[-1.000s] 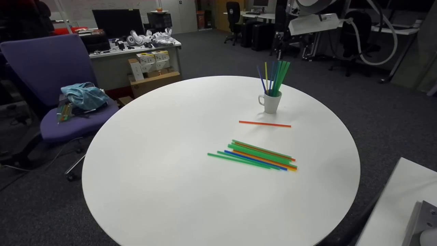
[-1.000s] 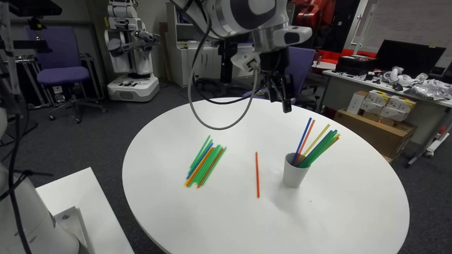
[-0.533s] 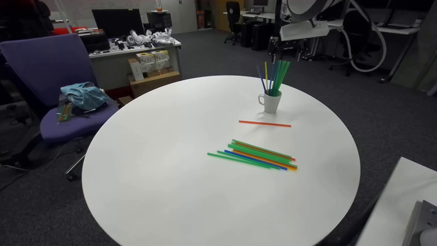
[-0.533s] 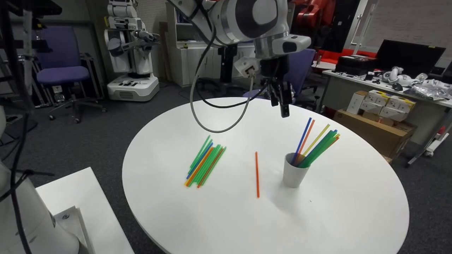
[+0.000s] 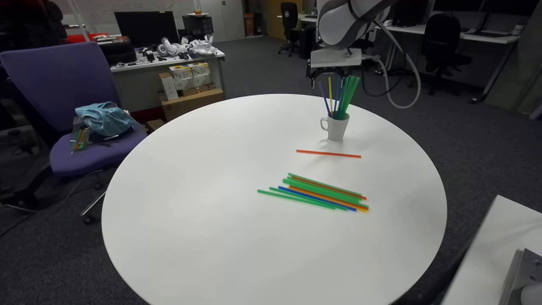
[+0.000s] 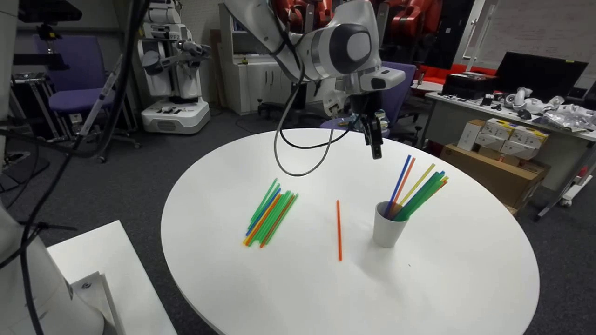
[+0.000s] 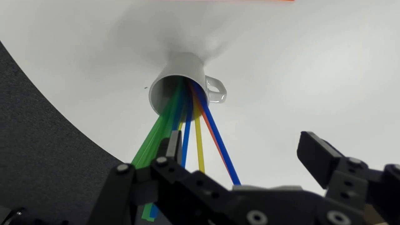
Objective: Place an orange straw on the table
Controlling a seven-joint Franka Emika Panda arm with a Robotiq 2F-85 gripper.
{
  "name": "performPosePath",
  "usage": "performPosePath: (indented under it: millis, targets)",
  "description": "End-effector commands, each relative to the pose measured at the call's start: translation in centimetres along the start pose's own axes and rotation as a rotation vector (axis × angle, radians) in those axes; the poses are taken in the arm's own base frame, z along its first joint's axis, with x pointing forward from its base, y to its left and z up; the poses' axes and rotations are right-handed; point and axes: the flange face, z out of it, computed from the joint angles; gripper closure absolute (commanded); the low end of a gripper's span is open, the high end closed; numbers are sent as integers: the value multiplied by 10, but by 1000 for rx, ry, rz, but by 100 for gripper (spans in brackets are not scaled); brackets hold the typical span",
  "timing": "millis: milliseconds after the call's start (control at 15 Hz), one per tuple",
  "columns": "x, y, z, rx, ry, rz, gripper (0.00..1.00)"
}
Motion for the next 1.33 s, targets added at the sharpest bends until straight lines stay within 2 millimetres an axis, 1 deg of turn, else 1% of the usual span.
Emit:
performPosePath:
  millis: [0,200,400,800,867,933,1267]
  targets:
    - [27,-24,25,-39,103,-1,0]
    - [40,-35,47,-76,152,-19,0]
    - [49,-44,61,-96,180,-25,0]
    - [59,-62,71,-122,233,5,0]
    - [60,-64,72,-125,239,11,25]
    - [62,-65,73,-126,241,15,26]
    - [68,-64,76,-139,243,33,62]
